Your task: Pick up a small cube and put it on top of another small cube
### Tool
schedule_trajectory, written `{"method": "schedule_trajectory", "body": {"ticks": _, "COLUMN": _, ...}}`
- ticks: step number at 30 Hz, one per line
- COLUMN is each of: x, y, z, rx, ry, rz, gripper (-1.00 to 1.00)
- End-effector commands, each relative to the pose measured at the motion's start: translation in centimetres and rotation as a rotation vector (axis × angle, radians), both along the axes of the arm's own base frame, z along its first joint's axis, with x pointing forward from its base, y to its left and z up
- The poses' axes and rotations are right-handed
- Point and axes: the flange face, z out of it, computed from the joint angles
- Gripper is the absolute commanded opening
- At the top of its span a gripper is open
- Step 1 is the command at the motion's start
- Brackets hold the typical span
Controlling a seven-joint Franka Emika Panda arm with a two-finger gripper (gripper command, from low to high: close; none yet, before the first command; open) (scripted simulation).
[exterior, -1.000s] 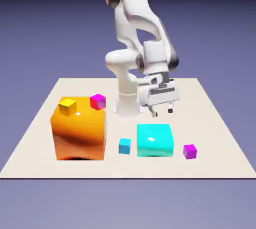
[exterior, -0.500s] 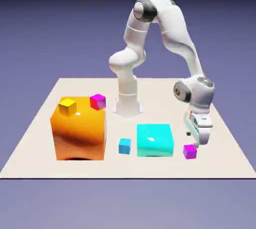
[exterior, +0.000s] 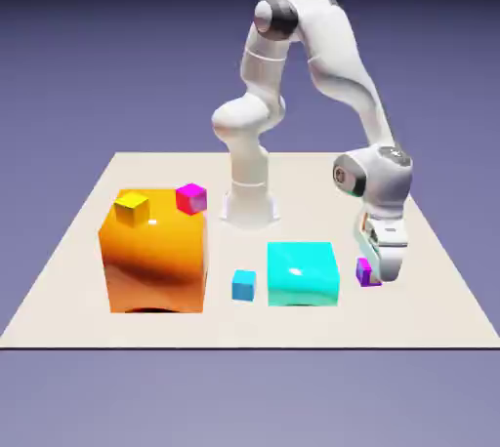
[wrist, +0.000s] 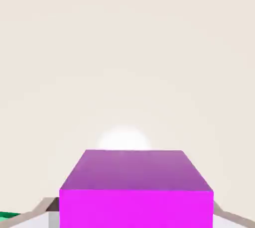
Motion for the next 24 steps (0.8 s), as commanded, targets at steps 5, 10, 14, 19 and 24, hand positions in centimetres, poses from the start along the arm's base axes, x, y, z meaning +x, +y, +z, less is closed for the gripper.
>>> {"method": "schedule_trajectory", "body": {"ticks": 5, "x": 3.6, "y": -15.4, "z": 8.6, "rx": -0.010, "ry": -0.014, "rz": -0.245, "gripper": -1.00}}
{"method": "schedule_trajectory", "body": {"ticks": 10, "x": 0.6, "y": -31.9, "z": 15.9, "rx": -0.006, "ry": -0.007, "rz": -0.507, "gripper": -1.00}}
{"method": "schedule_trajectory", "body": {"ticks": 14, "x": -6.4, "y": -44.2, "z": 20.4, "rx": 0.017, "ry": 0.013, "rz": -0.725, "gripper": -1.00}}
{"method": "schedule_trajectory", "body": {"ticks": 19, "x": -7.2, "y": -45.3, "z": 16.0, "rx": 0.019, "ry": 0.016, "rz": -0.742, "gripper": -1.00}}
{"method": "schedule_trajectory", "body": {"ticks": 24, "x": -7.2, "y": -45.3, "z": 15.3, "rx": 0.019, "ry": 0.016, "rz": -0.742, "gripper": 1.00}}
